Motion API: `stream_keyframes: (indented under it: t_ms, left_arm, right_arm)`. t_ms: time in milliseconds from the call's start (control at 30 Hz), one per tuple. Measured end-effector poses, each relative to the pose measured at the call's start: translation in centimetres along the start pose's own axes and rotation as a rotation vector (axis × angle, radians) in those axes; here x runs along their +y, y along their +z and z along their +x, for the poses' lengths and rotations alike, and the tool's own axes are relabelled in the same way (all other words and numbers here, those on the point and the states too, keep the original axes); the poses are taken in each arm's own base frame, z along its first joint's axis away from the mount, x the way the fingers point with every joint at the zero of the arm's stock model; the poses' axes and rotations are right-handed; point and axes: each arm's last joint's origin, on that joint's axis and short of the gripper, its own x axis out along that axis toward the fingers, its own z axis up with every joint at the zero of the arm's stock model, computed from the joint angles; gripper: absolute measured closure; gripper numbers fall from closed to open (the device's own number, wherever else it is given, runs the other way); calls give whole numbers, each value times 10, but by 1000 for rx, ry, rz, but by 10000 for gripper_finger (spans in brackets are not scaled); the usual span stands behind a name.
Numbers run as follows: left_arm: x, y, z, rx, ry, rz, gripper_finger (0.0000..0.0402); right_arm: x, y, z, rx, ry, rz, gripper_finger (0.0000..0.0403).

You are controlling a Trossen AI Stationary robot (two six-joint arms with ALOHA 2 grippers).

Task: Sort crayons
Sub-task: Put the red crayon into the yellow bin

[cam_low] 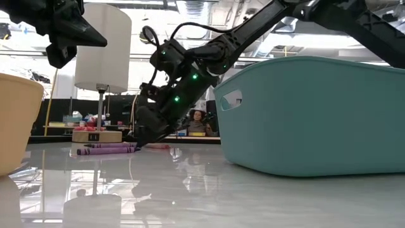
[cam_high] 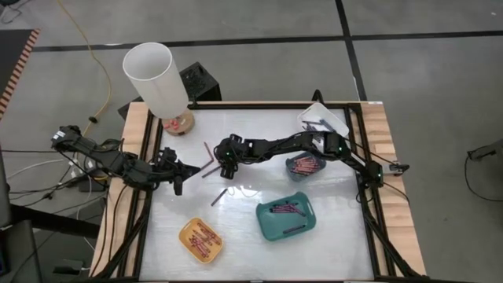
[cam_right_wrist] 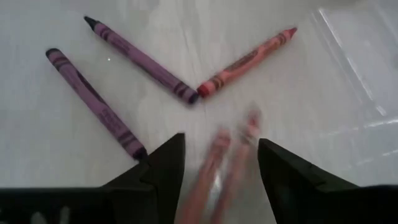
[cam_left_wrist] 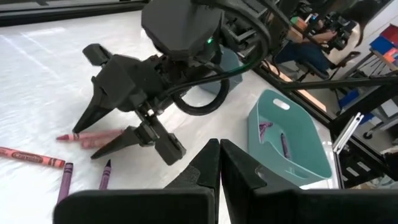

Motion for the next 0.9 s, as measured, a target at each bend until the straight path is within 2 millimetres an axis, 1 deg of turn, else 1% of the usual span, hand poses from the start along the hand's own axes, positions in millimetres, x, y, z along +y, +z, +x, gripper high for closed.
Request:
stream_keyframes:
  t_ms: [133,333,667,900]
  left_arm:
    - [0,0,0,-1,0,0,401]
    - [0,0,0,-1,1,0,401]
    - [0,0,0,-1,1,1,401]
    - [0,0,0,-1,1,1,401]
  right_arm:
    - [0,0,0,5,0,10,201]
    - [-1,-1,0,10,3,15,242]
    - [-1,-2,0,17,1,40,339]
    - [0,-3,0,29,-4,37,395]
